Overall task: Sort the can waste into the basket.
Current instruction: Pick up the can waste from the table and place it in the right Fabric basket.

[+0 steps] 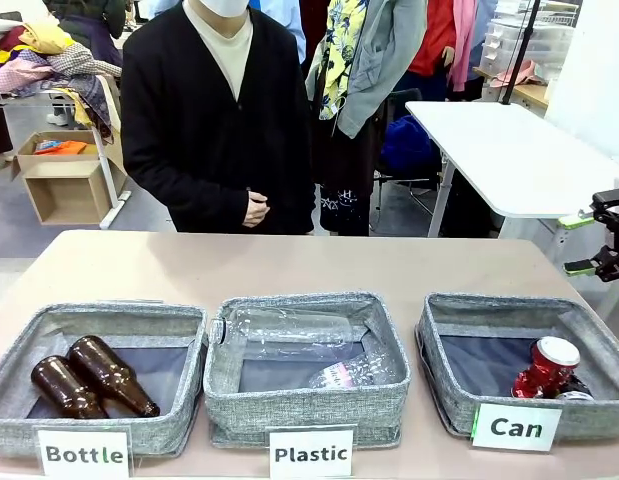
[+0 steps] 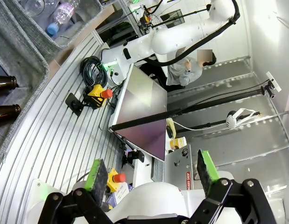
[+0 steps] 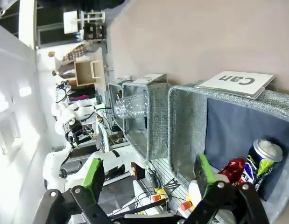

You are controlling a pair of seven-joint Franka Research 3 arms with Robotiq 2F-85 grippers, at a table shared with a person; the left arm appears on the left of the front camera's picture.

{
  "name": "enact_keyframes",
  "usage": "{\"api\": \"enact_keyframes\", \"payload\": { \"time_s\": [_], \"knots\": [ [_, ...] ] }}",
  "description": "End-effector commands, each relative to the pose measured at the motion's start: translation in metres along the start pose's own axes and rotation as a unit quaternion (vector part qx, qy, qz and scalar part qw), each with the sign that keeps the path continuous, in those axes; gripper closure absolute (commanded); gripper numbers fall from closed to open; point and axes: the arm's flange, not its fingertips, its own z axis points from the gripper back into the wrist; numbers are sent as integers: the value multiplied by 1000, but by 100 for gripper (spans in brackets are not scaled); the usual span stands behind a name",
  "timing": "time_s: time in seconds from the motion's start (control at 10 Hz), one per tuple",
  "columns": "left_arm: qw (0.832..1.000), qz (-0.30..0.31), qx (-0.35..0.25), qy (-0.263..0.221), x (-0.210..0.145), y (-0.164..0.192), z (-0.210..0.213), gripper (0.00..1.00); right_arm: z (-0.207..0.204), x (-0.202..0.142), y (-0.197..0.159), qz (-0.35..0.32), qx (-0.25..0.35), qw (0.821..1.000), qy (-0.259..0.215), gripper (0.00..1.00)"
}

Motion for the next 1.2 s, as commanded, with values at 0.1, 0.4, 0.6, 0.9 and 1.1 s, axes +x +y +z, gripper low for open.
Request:
{"api": "enact_keyframes", "payload": {
  "time_s": [0.1,0.4,0.6,0.9,1.1],
  "knots": [
    [1000,-8,-4,3,-4,-1,1,0,3,-1,0,16,-15,1000,0,0],
    [1000,-8,-4,3,-4,-1,1,0,3,-1,0,16,-15,1000,0,0],
    [1000,-8,-4,3,-4,-1,1,0,3,-1,0,16,-15,1000,0,0],
    [1000,-8,-4,3,-4,-1,1,0,3,-1,0,16,-15,1000,0,0],
    [1000,-8,-4,3,-4,-1,1,0,3,-1,0,16,-15,1000,0,0]
  ]
}}
